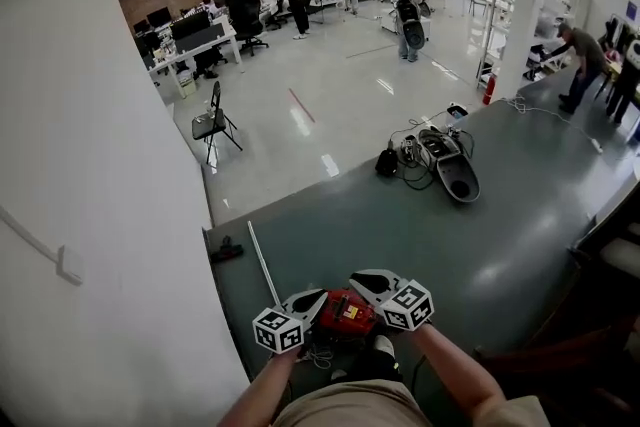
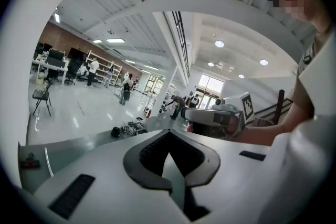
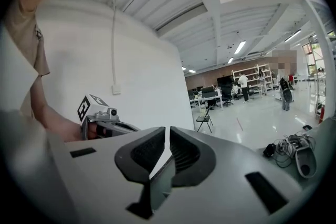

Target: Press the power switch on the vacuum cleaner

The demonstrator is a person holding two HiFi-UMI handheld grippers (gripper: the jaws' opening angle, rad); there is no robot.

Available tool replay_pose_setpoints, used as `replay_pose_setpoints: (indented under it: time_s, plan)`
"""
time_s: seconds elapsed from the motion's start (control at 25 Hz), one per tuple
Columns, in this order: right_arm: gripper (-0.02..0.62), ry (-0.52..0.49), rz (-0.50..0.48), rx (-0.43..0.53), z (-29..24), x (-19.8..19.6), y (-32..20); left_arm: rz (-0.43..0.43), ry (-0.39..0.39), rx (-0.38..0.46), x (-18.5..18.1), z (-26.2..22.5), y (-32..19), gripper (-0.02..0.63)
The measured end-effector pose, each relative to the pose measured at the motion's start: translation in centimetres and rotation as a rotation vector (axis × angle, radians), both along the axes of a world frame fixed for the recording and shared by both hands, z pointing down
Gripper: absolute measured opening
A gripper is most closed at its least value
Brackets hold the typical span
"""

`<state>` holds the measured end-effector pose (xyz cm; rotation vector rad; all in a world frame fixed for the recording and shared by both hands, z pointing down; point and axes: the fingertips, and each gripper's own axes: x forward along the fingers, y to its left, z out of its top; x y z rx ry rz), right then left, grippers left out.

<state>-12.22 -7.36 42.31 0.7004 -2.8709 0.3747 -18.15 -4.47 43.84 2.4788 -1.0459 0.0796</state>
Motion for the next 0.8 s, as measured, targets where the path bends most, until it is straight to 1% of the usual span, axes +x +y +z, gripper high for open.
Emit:
replay_pose_setpoints:
  time_s: [0.12, 0.2, 0.28, 0.36, 0.48, 0.6, 0.72, 0.8]
  plan:
    - [0.018, -0.04, 0.034, 0.041, -3.2, 1.4, -1.7, 0.005, -0.059, 0.095, -0.5, -3.7, -1.5, 0.006]
    - [0.025, -0.054, 0.052, 0.074, -5.0, 2.3, -3.0, -0.011, -0.095, 0.158, -1.4, -5.9, -2.6, 0.006]
    - [0.035, -0.054, 0.067, 0.109, -6.6, 3.5, -4.7, -0.047, -0.123, 0.207, -2.4, -7.8, -4.0, 0.006]
    - [0.043, -0.047, 0.089, 0.137, -7.9, 5.3, -6.9, -0.095, -0.142, 0.237, -3.6, -9.3, -5.8, 0.006]
    - [0.048, -0.026, 0.14, 0.158, -8.8, 8.8, -10.9, -0.175, -0.164, 0.246, -6.6, -10.7, -8.1, 0.006]
    - [0.048, 0.021, 0.21, 0.182, -9.3, 13.7, -15.0, -0.252, -0.211, 0.245, -10.6, -11.7, -9.7, 0.006]
    - [0.048, 0.066, 0.279, 0.191, -9.6, 19.2, -19.2, -0.367, -0.265, 0.233, -15.0, -12.5, -11.1, 0.008]
    - [0.048, 0.081, 0.317, 0.177, -8.5, 22.3, -21.1, -0.454, -0.281, 0.215, -18.3, -12.1, -11.4, 0.006]
